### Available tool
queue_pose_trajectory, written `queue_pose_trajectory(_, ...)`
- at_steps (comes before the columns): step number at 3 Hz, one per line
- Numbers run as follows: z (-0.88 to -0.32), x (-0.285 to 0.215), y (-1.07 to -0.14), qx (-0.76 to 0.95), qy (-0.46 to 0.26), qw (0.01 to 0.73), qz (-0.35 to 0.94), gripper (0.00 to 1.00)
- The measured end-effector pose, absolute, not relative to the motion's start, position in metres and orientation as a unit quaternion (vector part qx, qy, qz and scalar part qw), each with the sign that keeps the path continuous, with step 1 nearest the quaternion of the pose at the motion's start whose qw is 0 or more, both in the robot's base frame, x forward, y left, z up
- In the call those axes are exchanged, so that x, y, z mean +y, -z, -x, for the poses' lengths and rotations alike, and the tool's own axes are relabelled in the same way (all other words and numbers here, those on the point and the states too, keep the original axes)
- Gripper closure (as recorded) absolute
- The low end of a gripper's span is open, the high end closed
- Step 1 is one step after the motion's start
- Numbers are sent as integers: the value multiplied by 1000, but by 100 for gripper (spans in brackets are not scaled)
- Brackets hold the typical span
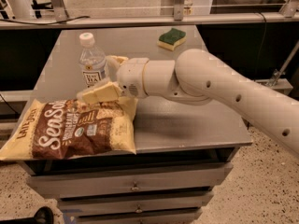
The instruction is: Move blue plastic bottle near brown chip bag
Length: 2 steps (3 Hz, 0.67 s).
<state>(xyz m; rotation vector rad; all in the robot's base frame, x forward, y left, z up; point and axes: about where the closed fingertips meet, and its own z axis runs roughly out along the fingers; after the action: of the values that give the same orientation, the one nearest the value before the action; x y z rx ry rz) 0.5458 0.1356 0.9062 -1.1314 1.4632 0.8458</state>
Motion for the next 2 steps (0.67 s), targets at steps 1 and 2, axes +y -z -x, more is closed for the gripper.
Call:
queue_pose_trajectory(1, -534, 122, -906, 621, -358, 513, 472, 0)
queue_pose_trajectory(2, -528, 91, -920, 624, -360, 514, 465, 0)
